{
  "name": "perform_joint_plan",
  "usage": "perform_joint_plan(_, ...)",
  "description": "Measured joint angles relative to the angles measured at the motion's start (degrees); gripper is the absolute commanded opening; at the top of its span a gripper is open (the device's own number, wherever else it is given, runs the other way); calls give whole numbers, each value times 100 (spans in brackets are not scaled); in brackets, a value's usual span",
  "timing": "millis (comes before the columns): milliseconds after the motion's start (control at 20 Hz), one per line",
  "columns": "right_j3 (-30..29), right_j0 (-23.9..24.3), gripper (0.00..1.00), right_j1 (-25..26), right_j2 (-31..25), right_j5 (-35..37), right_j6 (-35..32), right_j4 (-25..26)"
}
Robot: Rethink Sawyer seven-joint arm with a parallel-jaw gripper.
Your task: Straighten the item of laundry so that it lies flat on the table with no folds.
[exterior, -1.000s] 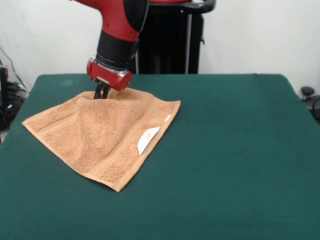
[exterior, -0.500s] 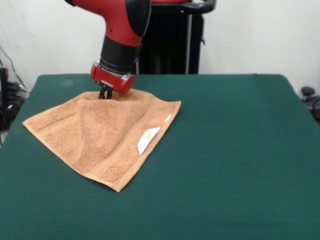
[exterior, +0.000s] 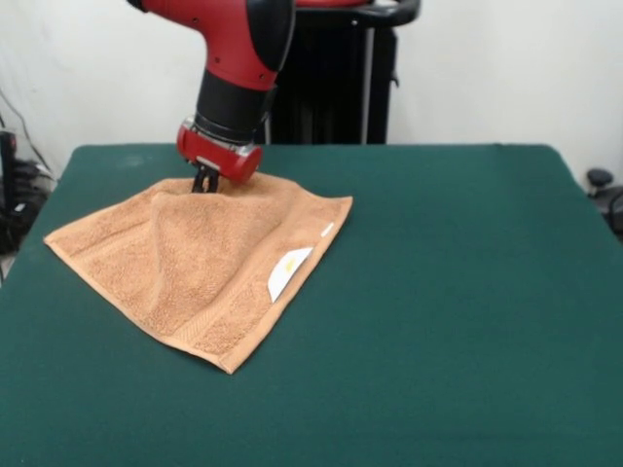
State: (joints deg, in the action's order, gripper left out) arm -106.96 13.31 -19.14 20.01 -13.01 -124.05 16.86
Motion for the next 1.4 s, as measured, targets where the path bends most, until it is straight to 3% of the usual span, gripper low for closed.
perform_joint_plan(350,0,4,0,2,14,0,0,-1)
perform_joint_plan(400,0,9,100,2,27,1,0,0)
perform_joint_plan(1400,2,19,100,6,43,-2,0,0)
